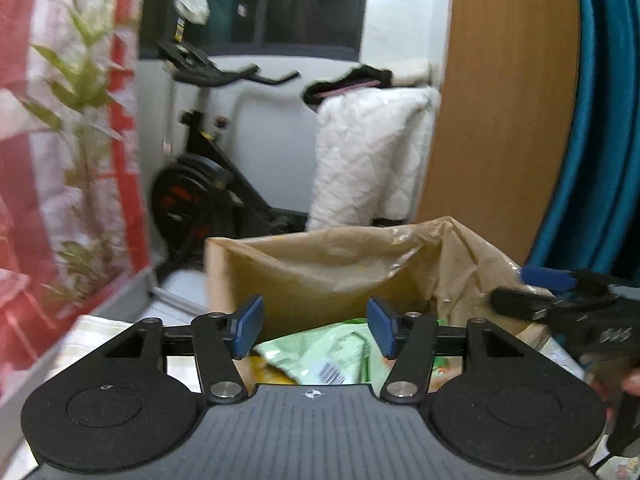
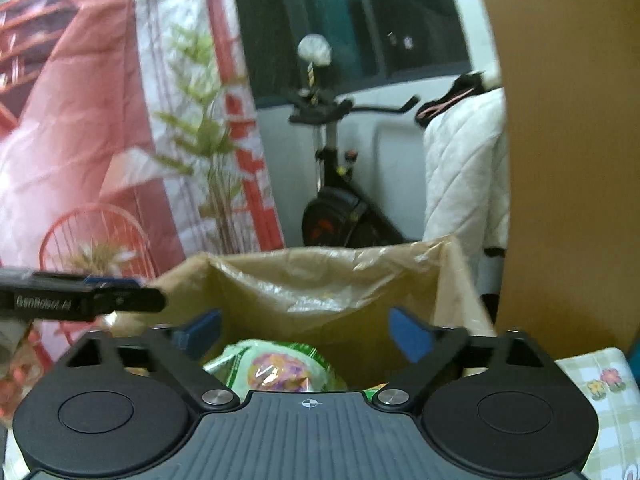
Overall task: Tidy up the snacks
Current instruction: 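Withdraw both open tools from the box back to the snack pile, then grasp the gold printed snack packet with the left tool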
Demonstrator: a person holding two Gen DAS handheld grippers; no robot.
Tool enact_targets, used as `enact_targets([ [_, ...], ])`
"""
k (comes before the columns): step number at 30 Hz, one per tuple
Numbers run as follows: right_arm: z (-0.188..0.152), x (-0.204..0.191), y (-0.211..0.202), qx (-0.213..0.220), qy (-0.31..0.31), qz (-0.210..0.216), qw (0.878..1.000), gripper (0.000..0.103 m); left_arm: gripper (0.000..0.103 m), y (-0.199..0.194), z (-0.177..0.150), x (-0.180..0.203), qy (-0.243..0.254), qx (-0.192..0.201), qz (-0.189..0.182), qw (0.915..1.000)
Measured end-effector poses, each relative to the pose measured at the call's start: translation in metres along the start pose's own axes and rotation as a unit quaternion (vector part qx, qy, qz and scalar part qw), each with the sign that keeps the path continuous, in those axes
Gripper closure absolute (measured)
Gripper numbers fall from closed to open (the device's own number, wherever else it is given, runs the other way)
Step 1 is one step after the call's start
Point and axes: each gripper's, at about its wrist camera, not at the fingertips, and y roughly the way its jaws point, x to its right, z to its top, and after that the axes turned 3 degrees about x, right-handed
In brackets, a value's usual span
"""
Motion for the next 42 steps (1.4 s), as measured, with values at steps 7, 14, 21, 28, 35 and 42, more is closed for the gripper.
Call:
enact_targets([
  [7,-0.026,0.002,-0.055,0.035,0.027,-0.012,0.999,0.001,0.036,-0.066,-0.029,0.008,-0.004,0.028,0.025,0.9993],
  [14,-0.079,-0.006,-0.091,0.037,0.062,-0.03,0.997,0.0,0.037,-0.098,-0.075,0.007,-0.029,0.023,0.043,0.9984],
  [21,-0.136,-0.021,-0.1,-0.006,0.103,-0.022,0.994,0.0,0.037,-0.108,-0.118,0.009,-0.052,-0.015,0.056,0.997],
  [28,-0.184,-0.05,-0.102,-0.064,0.057,-0.033,0.996,0.001,0.037,-0.109,-0.158,-0.003,-0.052,-0.068,0.014,0.9962],
  [35,-0.203,-0.073,-0.103,-0.084,0.04,-0.017,0.996,0.009,0.037,-0.093,-0.197,0.004,0.01,-0.126,-0.013,0.9919],
  [42,-0.202,-0.061,-0.097,-0.096,0.055,-0.019,0.994,0.011,0.037,-0.075,-0.225,0.02,0.057,-0.167,-0.037,0.9836],
])
